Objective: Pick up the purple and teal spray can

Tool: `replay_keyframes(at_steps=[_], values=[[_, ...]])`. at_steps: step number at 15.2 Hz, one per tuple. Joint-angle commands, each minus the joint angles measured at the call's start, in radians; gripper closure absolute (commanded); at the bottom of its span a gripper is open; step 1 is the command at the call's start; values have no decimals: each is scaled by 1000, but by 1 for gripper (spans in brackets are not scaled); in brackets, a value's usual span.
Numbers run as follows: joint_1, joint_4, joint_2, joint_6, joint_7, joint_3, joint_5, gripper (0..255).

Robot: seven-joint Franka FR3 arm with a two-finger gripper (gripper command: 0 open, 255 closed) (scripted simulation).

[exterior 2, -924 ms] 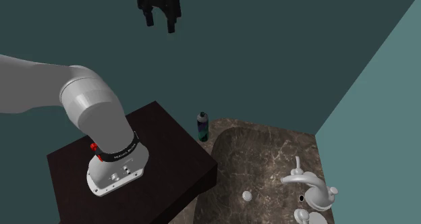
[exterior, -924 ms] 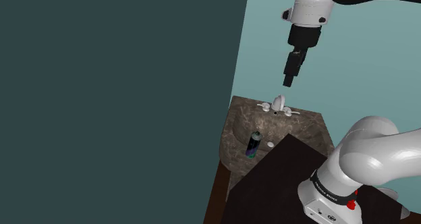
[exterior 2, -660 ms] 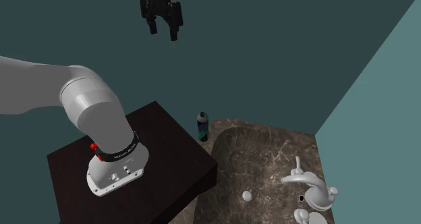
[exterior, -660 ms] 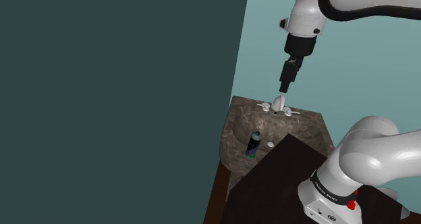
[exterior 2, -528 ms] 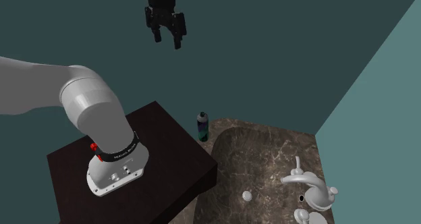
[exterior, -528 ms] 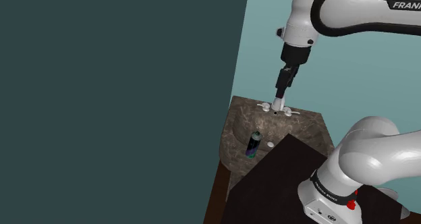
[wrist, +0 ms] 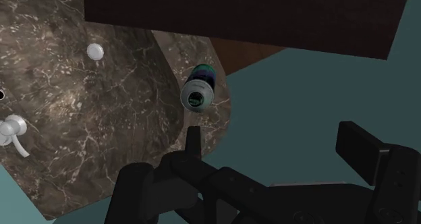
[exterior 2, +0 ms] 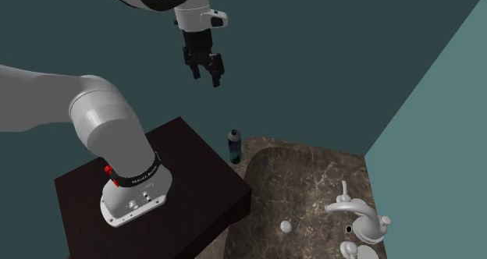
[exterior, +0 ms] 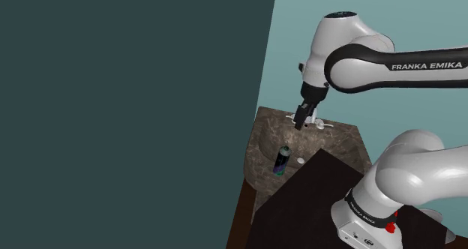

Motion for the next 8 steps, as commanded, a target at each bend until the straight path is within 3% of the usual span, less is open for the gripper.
replay_keyframes(at_steps=[1,8], values=[[-15,-57,31,108,9,5,-14,0],[-91,-191,236,502,79,46,-77,0]])
